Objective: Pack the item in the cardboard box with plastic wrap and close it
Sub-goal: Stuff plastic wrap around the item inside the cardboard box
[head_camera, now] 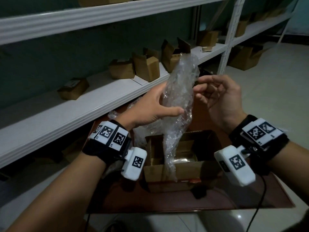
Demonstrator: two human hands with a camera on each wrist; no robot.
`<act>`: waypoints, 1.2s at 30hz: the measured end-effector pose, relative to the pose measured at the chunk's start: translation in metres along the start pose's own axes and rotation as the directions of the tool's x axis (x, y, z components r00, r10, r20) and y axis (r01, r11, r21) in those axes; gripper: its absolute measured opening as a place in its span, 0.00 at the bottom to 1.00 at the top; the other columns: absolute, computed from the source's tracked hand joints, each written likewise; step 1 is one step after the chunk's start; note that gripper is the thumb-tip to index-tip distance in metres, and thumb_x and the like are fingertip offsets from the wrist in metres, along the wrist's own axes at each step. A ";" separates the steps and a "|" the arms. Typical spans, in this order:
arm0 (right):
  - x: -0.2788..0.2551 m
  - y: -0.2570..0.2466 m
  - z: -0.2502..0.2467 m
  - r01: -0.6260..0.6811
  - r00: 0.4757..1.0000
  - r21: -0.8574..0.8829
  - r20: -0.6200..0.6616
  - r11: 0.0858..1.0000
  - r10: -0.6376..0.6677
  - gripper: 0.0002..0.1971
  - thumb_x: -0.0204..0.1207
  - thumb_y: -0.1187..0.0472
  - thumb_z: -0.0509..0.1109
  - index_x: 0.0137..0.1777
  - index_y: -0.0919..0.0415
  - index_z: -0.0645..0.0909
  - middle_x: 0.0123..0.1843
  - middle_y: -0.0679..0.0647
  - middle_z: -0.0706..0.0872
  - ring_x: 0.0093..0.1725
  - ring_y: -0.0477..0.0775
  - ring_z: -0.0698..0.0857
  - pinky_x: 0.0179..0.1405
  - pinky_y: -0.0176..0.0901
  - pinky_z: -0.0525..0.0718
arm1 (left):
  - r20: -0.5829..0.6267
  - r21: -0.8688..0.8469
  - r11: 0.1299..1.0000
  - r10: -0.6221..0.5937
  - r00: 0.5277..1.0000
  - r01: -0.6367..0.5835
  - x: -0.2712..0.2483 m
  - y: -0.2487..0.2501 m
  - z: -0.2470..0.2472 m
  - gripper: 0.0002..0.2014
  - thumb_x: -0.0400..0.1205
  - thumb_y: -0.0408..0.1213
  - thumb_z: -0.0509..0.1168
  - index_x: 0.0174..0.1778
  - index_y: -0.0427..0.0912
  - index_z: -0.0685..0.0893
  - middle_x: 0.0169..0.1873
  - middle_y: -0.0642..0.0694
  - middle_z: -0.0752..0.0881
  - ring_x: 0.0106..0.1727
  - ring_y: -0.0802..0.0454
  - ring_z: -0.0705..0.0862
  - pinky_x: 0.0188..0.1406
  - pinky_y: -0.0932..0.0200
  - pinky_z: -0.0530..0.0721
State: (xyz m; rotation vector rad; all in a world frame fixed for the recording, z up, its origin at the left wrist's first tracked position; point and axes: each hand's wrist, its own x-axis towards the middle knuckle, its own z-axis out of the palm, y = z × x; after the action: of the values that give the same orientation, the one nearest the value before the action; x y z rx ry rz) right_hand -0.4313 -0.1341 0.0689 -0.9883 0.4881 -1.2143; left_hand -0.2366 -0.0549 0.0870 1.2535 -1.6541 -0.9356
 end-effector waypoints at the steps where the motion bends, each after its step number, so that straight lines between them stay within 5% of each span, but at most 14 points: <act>1: 0.001 -0.001 0.000 0.016 1.000 -0.010 -0.005 1.000 -0.016 0.15 0.82 0.56 0.60 0.48 0.66 0.84 0.34 0.58 0.89 0.36 0.52 0.88 0.37 0.35 0.86 | -0.014 -0.040 0.999 -0.015 1.000 0.014 0.000 0.003 -0.004 0.32 0.77 0.29 0.79 0.76 0.44 0.75 0.66 0.47 0.87 0.66 0.52 0.89 0.61 0.57 0.88; 4: 0.004 -0.004 0.001 0.059 0.998 -0.021 -0.004 0.998 -0.059 0.14 0.80 0.56 0.60 0.49 0.67 0.82 0.34 0.59 0.89 0.36 0.53 0.88 0.35 0.36 0.86 | -0.056 -0.136 0.990 -0.057 0.997 0.049 0.000 0.012 -0.017 0.37 0.75 0.39 0.76 0.80 0.43 0.70 0.66 0.43 0.86 0.61 0.47 0.91 0.52 0.50 0.92; 7: 0.006 -0.004 -0.001 0.094 0.995 -0.014 -0.016 0.995 -0.094 0.12 0.79 0.57 0.60 0.45 0.66 0.80 0.33 0.60 0.87 0.35 0.54 0.88 0.34 0.37 0.84 | 0.023 -0.094 0.993 -0.067 0.997 0.069 0.000 0.011 -0.014 0.38 0.79 0.38 0.74 0.83 0.47 0.64 0.69 0.46 0.83 0.60 0.49 0.91 0.43 0.54 0.92; 13: -0.004 0.002 0.003 0.188 0.967 -0.199 0.208 0.962 -0.146 0.16 0.80 0.57 0.57 0.34 0.66 0.75 0.31 0.69 0.79 0.29 0.61 0.82 0.30 0.46 0.77 | 0.120 0.091 0.995 0.019 0.993 -0.030 -0.002 -0.005 -0.013 0.42 0.84 0.37 0.73 0.86 0.60 0.53 0.79 0.48 0.76 0.75 0.52 0.82 0.64 0.36 0.89; 15: -0.011 0.004 0.005 0.162 0.936 -0.246 0.344 0.956 -0.070 0.20 0.79 0.57 0.58 0.30 0.69 0.75 0.26 0.74 0.77 0.23 0.62 0.81 0.30 0.51 0.74 | 0.108 0.121 0.992 0.026 0.994 -0.039 -0.003 -0.006 -0.019 0.38 0.84 0.36 0.74 0.82 0.60 0.57 0.78 0.45 0.78 0.74 0.51 0.83 0.66 0.37 0.88; 18: -0.018 0.006 0.004 0.038 0.833 -0.392 0.521 0.919 0.188 0.23 0.81 0.59 0.59 0.31 0.77 0.80 0.28 0.79 0.82 0.25 0.66 0.87 0.27 0.49 0.81 | 0.063 0.181 0.983 0.027 0.998 -0.038 -0.005 -0.006 -0.025 0.37 0.80 0.35 0.79 0.80 0.45 0.64 0.72 0.45 0.81 0.72 0.52 0.85 0.69 0.42 0.87; 20: -0.019 0.009 0.000 0.044 0.745 -0.540 0.578 0.840 0.333 0.22 0.82 0.61 0.61 0.36 0.80 0.83 0.35 0.75 0.88 0.33 0.67 0.91 0.31 0.50 0.86 | 0.048 0.176 0.984 0.001 0.999 -0.009 -0.007 -0.006 -0.026 0.37 0.77 0.32 0.81 0.77 0.40 0.66 0.69 0.48 0.83 0.69 0.55 0.87 0.68 0.46 0.87; 23: -0.021 0.015 -0.001 0.247 0.676 -0.706 0.616 0.664 0.404 0.15 0.80 0.63 0.67 0.46 0.76 0.90 0.41 0.58 0.94 0.42 0.53 0.93 0.44 0.46 0.88 | 0.023 0.137 0.991 -0.011 1.000 0.007 -0.010 -0.005 -0.025 0.36 0.74 0.32 0.83 0.72 0.38 0.68 0.62 0.45 0.88 0.62 0.49 0.91 0.62 0.39 0.90; 26: -0.024 0.016 0.002 0.304 0.692 -0.753 0.596 0.583 0.408 0.08 0.79 0.69 0.72 0.53 0.67 0.92 0.43 0.46 0.95 0.45 0.41 0.92 0.51 0.35 0.87 | 0.042 0.090 0.995 -0.041 0.998 0.037 -0.009 -0.006 -0.023 0.39 0.72 0.31 0.84 0.75 0.39 0.70 0.64 0.43 0.89 0.62 0.45 0.92 0.62 0.36 0.90; 28: -0.025 0.016 0.004 0.343 0.701 -0.784 0.580 0.517 0.415 0.06 0.78 0.68 0.75 0.52 0.63 0.92 0.40 0.37 0.93 0.41 0.34 0.90 0.45 0.27 0.85 | 0.110 0.081 0.994 -0.082 0.991 0.073 -0.008 -0.008 -0.023 0.42 0.72 0.30 0.84 0.79 0.45 0.69 0.69 0.47 0.86 0.66 0.51 0.89 0.67 0.45 0.88; 30: -0.025 0.020 0.005 0.420 0.705 -0.820 0.564 0.388 0.430 0.06 0.76 0.60 0.78 0.52 0.54 0.91 0.46 0.39 0.93 0.46 0.38 0.90 0.50 0.38 0.87 | 0.182 0.193 0.978 -0.110 0.977 0.074 -0.009 -0.010 -0.023 0.44 0.71 0.36 0.85 0.81 0.48 0.71 0.71 0.53 0.85 0.68 0.58 0.87 0.69 0.52 0.85; 31: -0.026 0.022 0.004 0.446 0.710 -0.838 0.545 0.314 0.446 0.10 0.74 0.54 0.79 0.54 0.50 0.89 0.52 0.42 0.92 0.52 0.40 0.89 0.56 0.44 0.88 | 0.227 0.252 0.964 -0.148 0.963 0.089 -0.009 -0.011 -0.022 0.41 0.71 0.39 0.86 0.78 0.48 0.74 0.68 0.53 0.87 0.66 0.59 0.88 0.67 0.54 0.86; 33: -0.029 0.028 0.002 0.449 0.731 -0.871 0.487 0.202 0.478 0.18 0.69 0.47 0.81 0.58 0.43 0.84 0.58 0.40 0.88 0.57 0.41 0.86 0.60 0.38 0.85 | 0.314 0.333 0.934 -0.240 0.919 0.130 -0.010 -0.012 -0.018 0.27 0.74 0.39 0.84 0.66 0.48 0.82 0.54 0.56 0.92 0.53 0.61 0.91 0.52 0.61 0.88; 36: -0.030 0.024 -0.001 0.387 0.689 -0.921 0.322 0.046 0.649 0.15 0.72 0.51 0.81 0.55 0.40 0.81 0.49 0.38 0.85 0.48 0.39 0.84 0.43 0.21 0.79 | 0.339 0.453 0.887 -0.267 0.902 0.092 -0.009 -0.014 -0.011 0.15 0.77 0.44 0.82 0.53 0.52 0.83 0.42 0.60 0.91 0.42 0.63 0.89 0.41 0.59 0.86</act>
State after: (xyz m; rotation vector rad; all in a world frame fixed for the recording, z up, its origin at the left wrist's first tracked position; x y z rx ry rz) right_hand -0.4282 -0.1054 0.0429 -2.4901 0.7885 0.1497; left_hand -0.2202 -0.0506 0.0763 1.6179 -2.1748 -1.0216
